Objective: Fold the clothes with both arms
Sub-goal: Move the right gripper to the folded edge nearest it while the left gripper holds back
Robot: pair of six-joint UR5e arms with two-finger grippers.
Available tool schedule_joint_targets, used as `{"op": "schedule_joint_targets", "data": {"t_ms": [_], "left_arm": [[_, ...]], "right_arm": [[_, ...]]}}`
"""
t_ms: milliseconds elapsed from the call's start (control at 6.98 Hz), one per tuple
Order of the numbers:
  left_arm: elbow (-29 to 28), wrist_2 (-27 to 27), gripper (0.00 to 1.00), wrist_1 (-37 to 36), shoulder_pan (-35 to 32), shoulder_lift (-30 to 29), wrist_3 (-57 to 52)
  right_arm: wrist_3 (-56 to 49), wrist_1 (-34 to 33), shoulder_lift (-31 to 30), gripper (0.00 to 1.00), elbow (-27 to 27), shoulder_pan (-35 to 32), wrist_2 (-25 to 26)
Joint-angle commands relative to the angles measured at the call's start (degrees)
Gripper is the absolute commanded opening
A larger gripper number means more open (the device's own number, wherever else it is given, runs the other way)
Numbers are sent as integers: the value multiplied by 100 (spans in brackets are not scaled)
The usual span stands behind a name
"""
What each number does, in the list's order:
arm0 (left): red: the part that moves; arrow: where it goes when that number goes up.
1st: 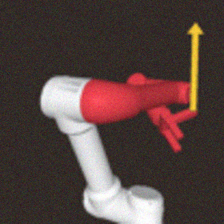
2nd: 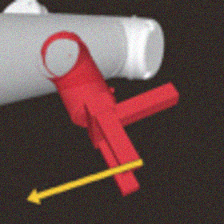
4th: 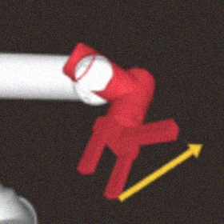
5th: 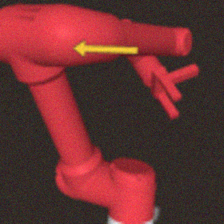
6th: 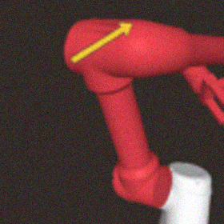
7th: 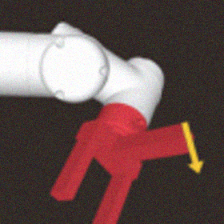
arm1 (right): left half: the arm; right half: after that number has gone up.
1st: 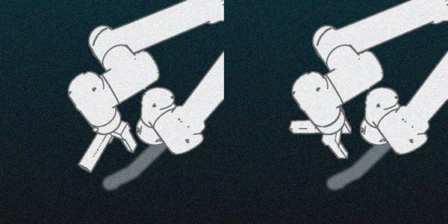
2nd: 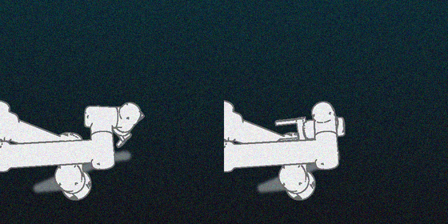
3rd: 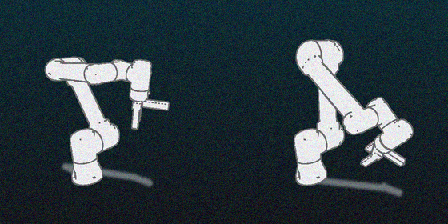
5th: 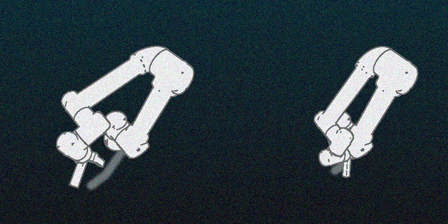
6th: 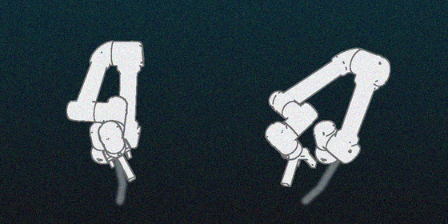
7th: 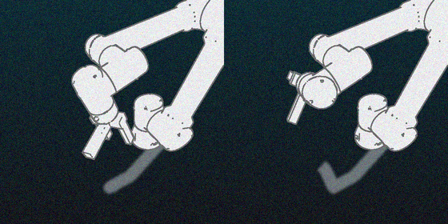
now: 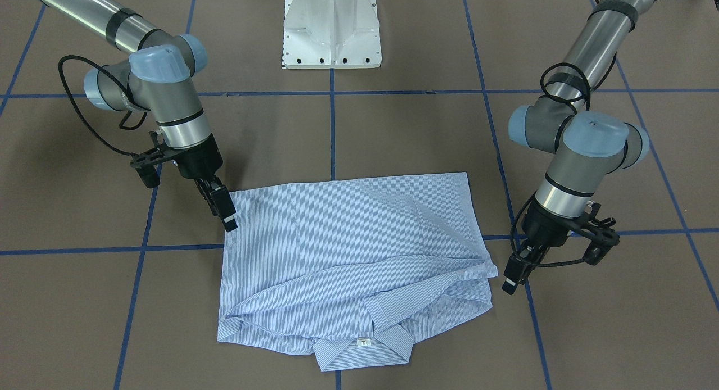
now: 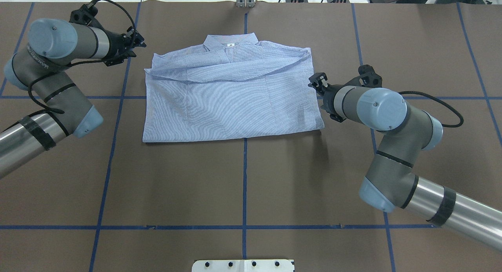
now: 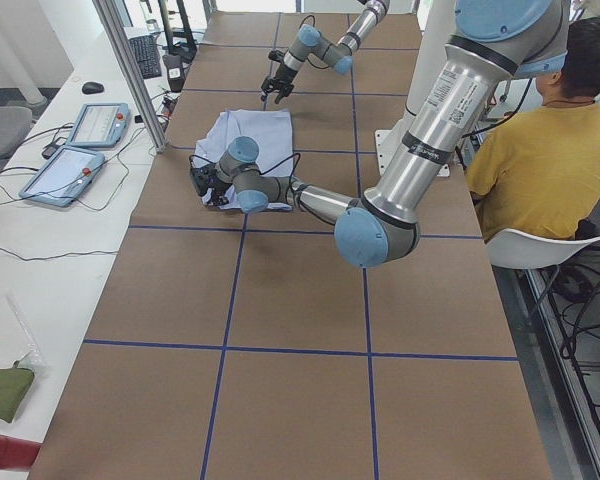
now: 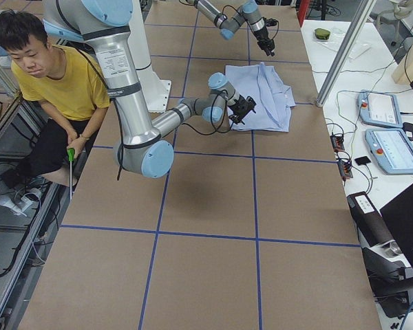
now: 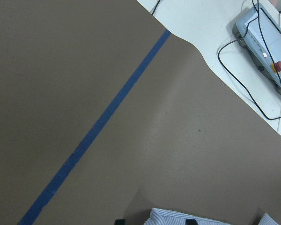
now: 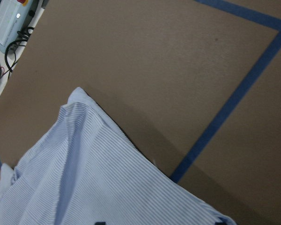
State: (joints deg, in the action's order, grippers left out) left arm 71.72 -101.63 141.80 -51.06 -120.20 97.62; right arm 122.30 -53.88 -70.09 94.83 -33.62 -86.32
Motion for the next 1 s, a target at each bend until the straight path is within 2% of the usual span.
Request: {"op": "schedule_joint_targets", "data": {"t_ms": [0, 430, 573, 716, 859], "left_arm": [[9, 3, 52, -3, 8, -3, -15], [9, 21, 52, 5, 17, -12, 2], [9, 21, 52, 5, 17, -12, 2], [9, 21, 52, 5, 17, -12, 11], [0, 21, 53, 5, 9, -3, 11]], "right_arm": [[13, 0, -259, 83, 123, 259, 27], [13, -8, -330, 83, 114, 452, 45], [13, -9, -356, 72, 123, 461, 45], [126, -17, -356, 19, 132, 462, 45], [136, -17, -356, 0, 158, 462, 36]]}}
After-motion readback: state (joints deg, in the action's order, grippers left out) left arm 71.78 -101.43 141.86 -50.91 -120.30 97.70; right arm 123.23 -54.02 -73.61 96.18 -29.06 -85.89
